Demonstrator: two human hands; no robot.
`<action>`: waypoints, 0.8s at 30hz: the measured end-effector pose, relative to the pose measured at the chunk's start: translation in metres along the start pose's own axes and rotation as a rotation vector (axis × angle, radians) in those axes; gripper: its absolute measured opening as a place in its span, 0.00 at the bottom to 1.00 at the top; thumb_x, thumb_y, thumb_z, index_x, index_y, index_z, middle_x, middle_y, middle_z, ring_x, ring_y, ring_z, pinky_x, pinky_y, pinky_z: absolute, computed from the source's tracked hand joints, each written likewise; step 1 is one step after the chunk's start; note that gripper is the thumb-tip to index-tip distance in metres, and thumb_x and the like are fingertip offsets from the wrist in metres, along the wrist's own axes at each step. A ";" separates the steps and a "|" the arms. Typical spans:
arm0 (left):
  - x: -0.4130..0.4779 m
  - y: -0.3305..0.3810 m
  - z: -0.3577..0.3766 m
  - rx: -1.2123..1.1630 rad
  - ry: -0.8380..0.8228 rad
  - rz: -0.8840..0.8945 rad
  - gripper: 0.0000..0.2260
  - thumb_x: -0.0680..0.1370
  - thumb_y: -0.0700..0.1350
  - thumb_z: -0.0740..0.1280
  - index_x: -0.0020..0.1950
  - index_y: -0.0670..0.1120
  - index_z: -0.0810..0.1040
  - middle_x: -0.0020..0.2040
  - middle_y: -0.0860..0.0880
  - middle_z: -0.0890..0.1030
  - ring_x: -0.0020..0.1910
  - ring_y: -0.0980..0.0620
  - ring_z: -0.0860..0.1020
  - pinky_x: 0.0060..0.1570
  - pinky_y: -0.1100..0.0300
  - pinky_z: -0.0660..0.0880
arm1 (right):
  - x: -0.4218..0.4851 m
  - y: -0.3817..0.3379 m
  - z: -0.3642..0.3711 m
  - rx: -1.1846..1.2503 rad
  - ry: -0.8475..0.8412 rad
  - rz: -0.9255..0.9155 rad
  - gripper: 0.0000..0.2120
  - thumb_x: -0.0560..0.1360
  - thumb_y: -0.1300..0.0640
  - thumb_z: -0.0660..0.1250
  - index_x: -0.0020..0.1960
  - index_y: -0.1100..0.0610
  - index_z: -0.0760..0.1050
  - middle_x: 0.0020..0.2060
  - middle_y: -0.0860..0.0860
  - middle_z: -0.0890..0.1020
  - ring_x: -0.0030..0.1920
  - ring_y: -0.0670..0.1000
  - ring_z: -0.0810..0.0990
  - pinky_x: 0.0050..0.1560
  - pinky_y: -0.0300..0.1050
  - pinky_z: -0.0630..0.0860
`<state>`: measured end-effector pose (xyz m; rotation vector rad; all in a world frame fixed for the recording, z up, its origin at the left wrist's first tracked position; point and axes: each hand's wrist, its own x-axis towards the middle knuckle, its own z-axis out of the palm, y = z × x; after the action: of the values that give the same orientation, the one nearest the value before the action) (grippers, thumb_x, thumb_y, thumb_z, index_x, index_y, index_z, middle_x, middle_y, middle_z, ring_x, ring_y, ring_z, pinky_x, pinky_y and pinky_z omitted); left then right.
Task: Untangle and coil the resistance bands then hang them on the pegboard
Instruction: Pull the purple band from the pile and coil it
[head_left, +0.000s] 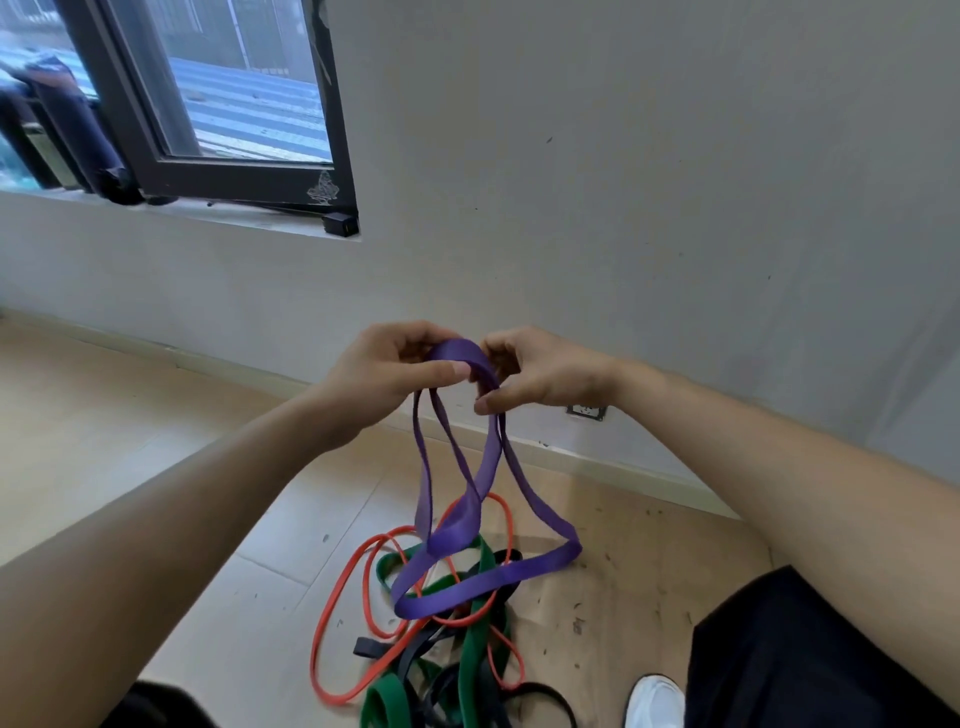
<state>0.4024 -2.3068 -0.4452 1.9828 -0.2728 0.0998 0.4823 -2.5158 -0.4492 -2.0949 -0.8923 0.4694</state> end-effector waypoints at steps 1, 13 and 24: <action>-0.001 0.001 -0.001 -0.013 0.004 0.000 0.11 0.76 0.44 0.74 0.58 0.49 0.82 0.49 0.50 0.85 0.50 0.54 0.83 0.51 0.61 0.78 | 0.001 0.003 0.003 -0.015 0.004 0.012 0.12 0.72 0.61 0.77 0.54 0.58 0.79 0.48 0.57 0.84 0.51 0.56 0.84 0.55 0.49 0.82; -0.008 -0.018 -0.043 -0.123 0.072 -0.099 0.13 0.78 0.39 0.71 0.63 0.45 0.80 0.53 0.44 0.84 0.53 0.47 0.84 0.61 0.52 0.79 | -0.008 0.004 -0.022 0.216 0.261 -0.010 0.12 0.71 0.66 0.77 0.52 0.59 0.81 0.43 0.56 0.86 0.45 0.52 0.85 0.57 0.53 0.81; -0.003 0.011 -0.013 -0.154 0.109 0.027 0.15 0.74 0.49 0.74 0.59 0.48 0.82 0.50 0.45 0.86 0.50 0.49 0.84 0.56 0.57 0.81 | -0.006 -0.050 -0.009 -0.024 0.380 -0.249 0.18 0.72 0.58 0.78 0.59 0.59 0.78 0.45 0.50 0.85 0.44 0.46 0.85 0.46 0.38 0.80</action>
<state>0.3975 -2.2984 -0.4307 1.8145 -0.2294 0.1982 0.4615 -2.5030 -0.4047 -1.9687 -0.9145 -0.0698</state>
